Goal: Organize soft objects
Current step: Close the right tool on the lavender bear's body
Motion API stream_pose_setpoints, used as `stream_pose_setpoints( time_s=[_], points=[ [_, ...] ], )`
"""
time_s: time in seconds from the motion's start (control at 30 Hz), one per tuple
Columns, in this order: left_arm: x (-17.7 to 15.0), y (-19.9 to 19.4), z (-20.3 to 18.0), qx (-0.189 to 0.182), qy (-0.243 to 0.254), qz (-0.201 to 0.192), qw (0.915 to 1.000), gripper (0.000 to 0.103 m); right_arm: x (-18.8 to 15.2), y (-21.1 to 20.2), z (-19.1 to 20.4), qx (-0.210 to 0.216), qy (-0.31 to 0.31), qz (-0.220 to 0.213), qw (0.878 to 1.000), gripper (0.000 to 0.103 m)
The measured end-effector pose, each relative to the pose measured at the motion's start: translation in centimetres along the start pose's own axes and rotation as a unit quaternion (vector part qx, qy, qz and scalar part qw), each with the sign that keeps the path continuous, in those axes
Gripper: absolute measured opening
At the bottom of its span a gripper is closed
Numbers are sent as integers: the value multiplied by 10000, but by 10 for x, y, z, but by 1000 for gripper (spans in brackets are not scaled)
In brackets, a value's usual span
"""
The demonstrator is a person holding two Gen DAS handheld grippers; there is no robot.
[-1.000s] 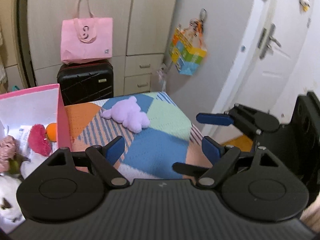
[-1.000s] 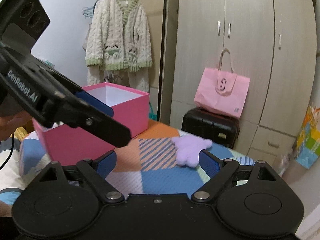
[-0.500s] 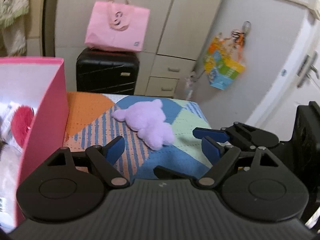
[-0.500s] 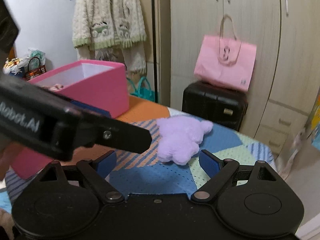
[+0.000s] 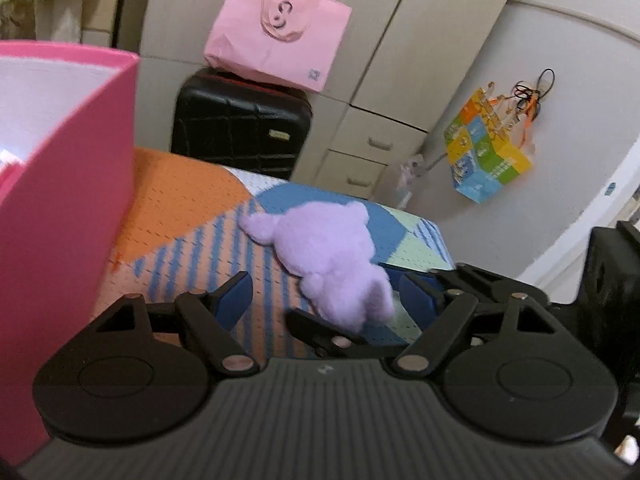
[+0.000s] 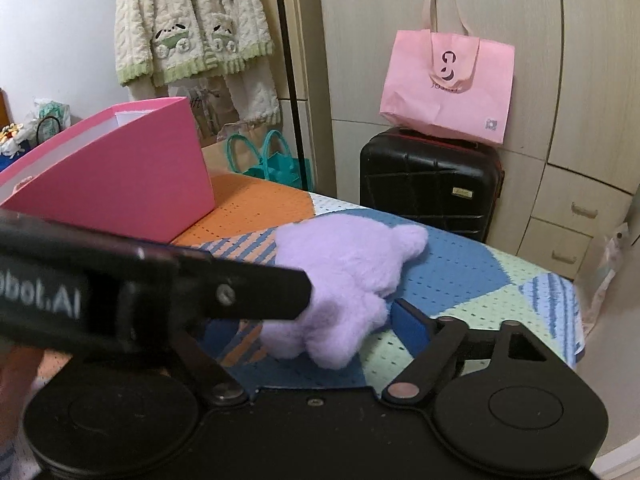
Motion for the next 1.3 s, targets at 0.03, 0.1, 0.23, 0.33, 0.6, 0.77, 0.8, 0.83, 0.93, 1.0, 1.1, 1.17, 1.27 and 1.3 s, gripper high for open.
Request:
stream_pose_setpoints(
  time_s=[0.03,0.1,0.23,0.33,0.6,0.77,0.8,0.83,0.93,1.0,1.1,1.17,1.27,1.3],
  points=[
    [-1,2,0,-64,-33,43,10000,74,0,1,0,28,35,1,10000,76],
    [-2,3,1,-169,-110,66,9998,71,-1,1,0,-2,69,-35,10000,64],
    [0,5,0,-285,-150,-84,9994,70,-4,-4,-1,-73,62,-161,9998,63],
    [3,7,0,-340,-244,-75,9991,69,-8,-5,-1,-123,121,-106,9998,61],
    [1,7,6,-199,-316,-61,9993,69,-25,-26,17,-60,-38,-36,10000,61],
    [-4,12,8,-304,-323,169,9989,69,-33,-34,28,-84,-279,38,9996,62],
    [-6,12,10,-398,-418,244,9980,69,-34,-34,29,-127,-327,70,9994,64],
    [-7,14,11,-513,-510,341,9968,69,-34,-34,30,-152,-365,101,9992,64],
    [-11,16,14,-550,-652,379,9956,61,-34,-33,30,-244,-401,118,9988,71],
    [-11,15,15,-490,-631,369,9961,57,-32,-30,26,-311,-316,140,9989,79],
    [-12,17,16,-595,-695,450,9948,49,-31,-27,22,-330,-202,119,9992,80],
    [-12,18,15,-615,-679,466,9947,47,-30,-25,20,-307,-130,83,9994,78],
    [-13,16,13,-553,-582,409,9959,46,-29,-25,19,-371,-88,73,9992,69],
    [-14,15,12,-546,-549,396,9962,45,-29,-26,18,-364,-41,84,9993,66]
  ],
)
Point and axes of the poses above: each gripper's, at about its wrist camera, not at the fingertips, and y roughly the way its jaws point, z to its left, x to its top, the point moved 6 cm from there along y, roughly the way its jaws point, and after that the axes turned 8 degrees about z, right-handed, at the moved point
